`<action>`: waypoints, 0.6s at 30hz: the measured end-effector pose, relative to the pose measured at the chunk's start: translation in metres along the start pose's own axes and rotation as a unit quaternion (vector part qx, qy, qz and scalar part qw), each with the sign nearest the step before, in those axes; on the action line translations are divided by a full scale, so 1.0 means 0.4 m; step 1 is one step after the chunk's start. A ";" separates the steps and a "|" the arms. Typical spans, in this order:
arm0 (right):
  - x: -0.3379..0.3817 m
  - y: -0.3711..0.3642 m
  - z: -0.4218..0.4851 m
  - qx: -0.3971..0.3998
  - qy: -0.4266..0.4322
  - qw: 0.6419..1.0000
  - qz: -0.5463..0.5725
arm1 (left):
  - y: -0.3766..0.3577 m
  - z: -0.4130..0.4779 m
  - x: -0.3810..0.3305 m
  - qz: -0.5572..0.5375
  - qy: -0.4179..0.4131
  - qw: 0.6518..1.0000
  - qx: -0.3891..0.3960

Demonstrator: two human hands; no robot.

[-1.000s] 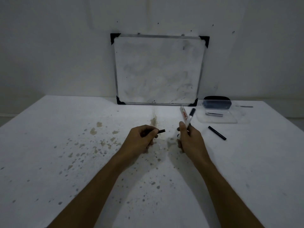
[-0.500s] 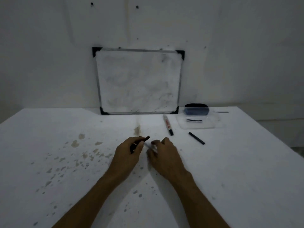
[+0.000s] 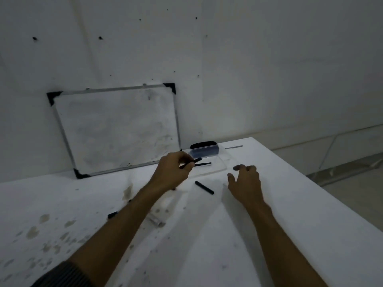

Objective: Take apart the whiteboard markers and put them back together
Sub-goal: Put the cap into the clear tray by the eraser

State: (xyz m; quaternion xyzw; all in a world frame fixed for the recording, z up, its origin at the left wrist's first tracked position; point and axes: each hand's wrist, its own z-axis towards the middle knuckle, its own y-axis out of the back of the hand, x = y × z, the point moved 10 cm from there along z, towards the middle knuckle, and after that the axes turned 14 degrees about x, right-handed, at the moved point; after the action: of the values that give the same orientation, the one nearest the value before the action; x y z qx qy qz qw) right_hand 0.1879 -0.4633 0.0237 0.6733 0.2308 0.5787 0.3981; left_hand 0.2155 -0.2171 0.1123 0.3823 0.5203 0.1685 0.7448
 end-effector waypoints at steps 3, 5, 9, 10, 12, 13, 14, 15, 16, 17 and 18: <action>-0.031 -0.016 0.009 -0.035 0.015 0.999 -0.013 | -0.037 0.135 -0.017 0.037 0.010 0.999 0.018; -0.037 -0.033 0.021 -0.026 0.018 0.999 -0.032 | -0.081 0.215 -0.011 0.072 0.021 0.996 0.045; -0.034 -0.062 0.047 -0.021 0.034 0.996 -0.083 | -0.152 0.343 0.022 0.146 0.037 0.984 0.091; -0.036 -0.067 0.050 -0.022 0.036 0.996 -0.083 | -0.167 0.366 0.034 0.164 0.039 0.980 0.106; -0.041 -0.069 0.055 -0.026 0.035 0.995 -0.087 | -0.186 0.397 0.053 0.196 0.045 0.972 0.124; -0.042 -0.070 0.055 -0.027 0.034 0.995 -0.093 | -0.192 0.405 0.062 0.209 0.047 0.968 0.127; -0.041 -0.071 0.055 -0.031 0.035 0.994 -0.095 | -0.196 0.411 0.068 0.221 0.048 0.966 0.126; -0.040 -0.069 0.054 -0.038 0.038 0.994 -0.095 | -0.199 0.416 0.076 0.230 0.049 0.964 0.125; -0.039 -0.068 0.054 -0.044 0.041 0.994 -0.095 | -0.203 0.419 0.084 0.237 0.049 0.962 0.127; -0.036 -0.067 0.054 -0.046 0.044 0.993 -0.096 | -0.209 0.421 0.094 0.241 0.049 0.960 0.134; -0.035 -0.067 0.053 -0.046 0.045 0.993 -0.097 | -0.214 0.422 0.102 0.246 0.048 0.957 0.143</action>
State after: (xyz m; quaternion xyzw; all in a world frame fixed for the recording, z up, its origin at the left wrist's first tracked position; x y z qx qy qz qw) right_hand 0.2093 -0.4642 -0.0065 0.6017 0.2861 0.5774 0.4720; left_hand 0.3719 -0.3130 0.0504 0.5922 0.4641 0.2889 0.5920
